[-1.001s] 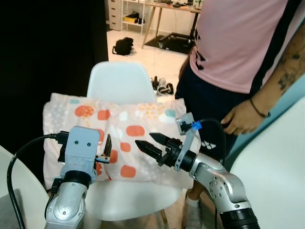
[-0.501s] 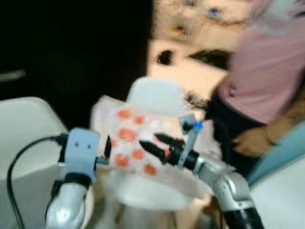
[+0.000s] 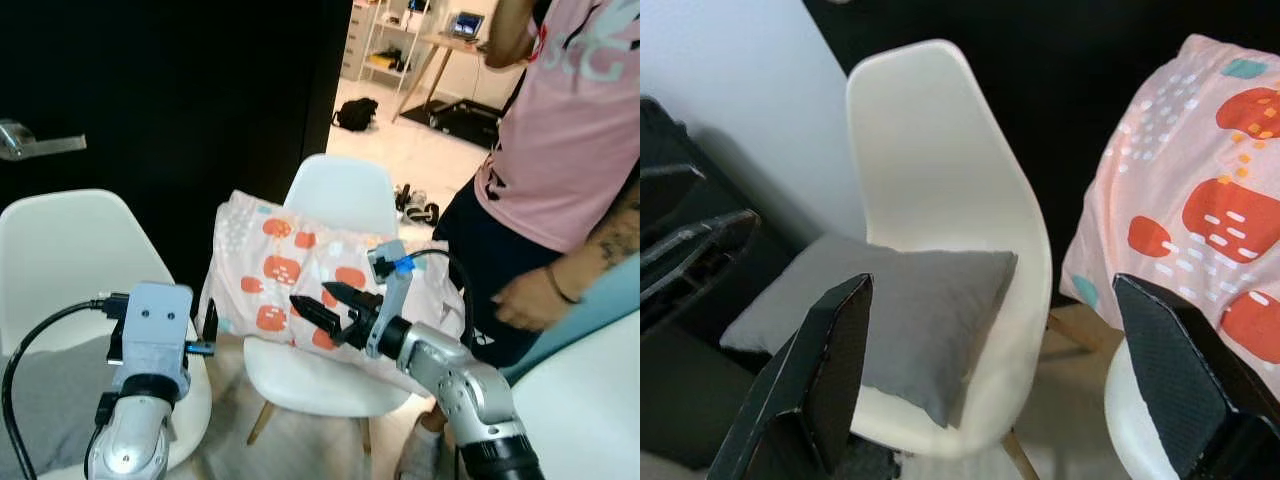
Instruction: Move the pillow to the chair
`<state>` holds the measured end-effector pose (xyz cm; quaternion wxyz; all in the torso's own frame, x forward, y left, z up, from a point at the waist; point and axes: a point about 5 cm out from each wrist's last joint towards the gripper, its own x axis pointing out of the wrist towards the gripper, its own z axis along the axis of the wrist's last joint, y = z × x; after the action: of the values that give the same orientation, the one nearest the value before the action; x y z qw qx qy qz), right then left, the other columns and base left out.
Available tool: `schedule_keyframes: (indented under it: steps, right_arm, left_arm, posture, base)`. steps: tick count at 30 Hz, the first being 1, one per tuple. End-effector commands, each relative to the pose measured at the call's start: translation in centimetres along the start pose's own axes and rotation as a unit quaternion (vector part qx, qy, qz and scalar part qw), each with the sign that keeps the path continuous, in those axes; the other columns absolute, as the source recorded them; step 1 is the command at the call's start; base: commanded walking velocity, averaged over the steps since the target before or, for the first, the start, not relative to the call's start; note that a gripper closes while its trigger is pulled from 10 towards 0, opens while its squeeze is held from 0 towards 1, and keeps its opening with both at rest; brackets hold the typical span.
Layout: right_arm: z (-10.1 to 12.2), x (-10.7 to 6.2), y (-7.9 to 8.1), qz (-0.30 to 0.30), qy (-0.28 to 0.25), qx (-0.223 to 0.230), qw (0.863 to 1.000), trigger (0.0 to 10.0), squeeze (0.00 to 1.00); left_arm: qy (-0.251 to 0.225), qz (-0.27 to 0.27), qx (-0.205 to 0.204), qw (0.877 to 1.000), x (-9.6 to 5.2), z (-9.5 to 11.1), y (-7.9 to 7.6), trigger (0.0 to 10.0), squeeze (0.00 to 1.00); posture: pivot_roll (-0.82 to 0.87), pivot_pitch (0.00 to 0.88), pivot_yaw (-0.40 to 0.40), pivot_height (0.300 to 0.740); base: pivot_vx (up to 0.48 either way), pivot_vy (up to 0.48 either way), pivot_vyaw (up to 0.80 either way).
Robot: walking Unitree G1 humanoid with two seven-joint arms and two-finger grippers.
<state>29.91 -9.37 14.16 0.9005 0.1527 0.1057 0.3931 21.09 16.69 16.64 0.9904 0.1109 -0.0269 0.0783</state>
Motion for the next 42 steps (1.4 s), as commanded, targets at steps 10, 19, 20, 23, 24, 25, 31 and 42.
schedule_keyframes:
  steps: [10, 19, 20, 23, 24, 25, 31, 42]
  right_arm:
    - [-2.0, -1.7, -4.5, -0.162, 0.062, -0.024, 0.985, 10.0, 0.00]
    - [-3.9, -3.1, -7.1, -0.239, 0.098, -0.052, 0.965, 10.0, 0.00]
    - [-3.9, -3.1, -7.1, -0.239, 0.098, -0.052, 0.965, 10.0, 0.00]
    - [-4.4, -3.5, -7.9, -0.262, 0.103, -0.052, 0.958, 10.0, 0.00]
    - [-4.7, -3.8, -8.3, -0.274, 0.105, -0.052, 0.955, 10.0, 0.00]
    - [-5.5, -4.3, -8.9, -0.289, 0.116, -0.055, 0.949, 10.0, 0.00]
    - [-10.2, -6.1, -9.3, -0.313, 0.165, -0.043, 0.934, 10.0, 0.00]
    - [-13.0, -8.0, -10.3, -0.323, 0.193, -0.005, 0.927, 10.0, 0.00]
  left_arm:
    - [0.042, -0.011, 0.004, 0.999, -1.2, -2.2, 0.0, 10.0, 0.00]
    - [0.085, 0.034, 0.019, 0.996, -0.9, -5.1, 2.3, 10.0, 0.00]
    - [0.085, 0.034, 0.019, 0.996, -0.9, -5.1, 2.3, 10.0, 0.00]
    - [0.105, 0.052, 0.016, 0.993, -0.9, -6.4, 3.2, 10.0, 0.00]
    - [0.117, 0.063, 0.013, 0.991, -0.9, -7.2, 3.8, 10.0, 0.00]
    - [0.143, 0.073, 0.006, 0.987, -1.1, -8.8, 4.3, 10.0, 0.00]
    - [0.242, 0.063, -0.010, 0.968, -2.7, -14.7, 3.8, 10.0, 0.00]
    - [0.253, 0.020, -0.051, 0.966, -2.9, -16.3, 1.6, 10.0, 0.00]
  posture:
    - [0.12, 0.000, -0.117, 0.740]
    - [0.12, 0.000, -0.120, 0.740]
    - [0.12, 0.000, -0.120, 0.740]
    - [0.12, 0.000, -0.120, 0.740]
    - [0.12, 0.000, -0.119, 0.740]
    - [0.12, 0.000, -0.118, 0.740]
    - [0.12, 0.000, -0.120, 0.740]
    - [0.11, 0.000, -0.120, 0.740]
  base:
    - [-0.480, 0.000, -0.68]
    - [-0.480, 0.000, 0.00]
    - [-0.480, 0.000, 0.00]
    - [-0.480, 0.000, 0.00]
    - [-0.480, 0.000, 0.00]
    - [-0.480, 0.000, 0.00]
    - [-0.480, 0.000, 0.00]
    - [-0.238, 0.000, -0.64]
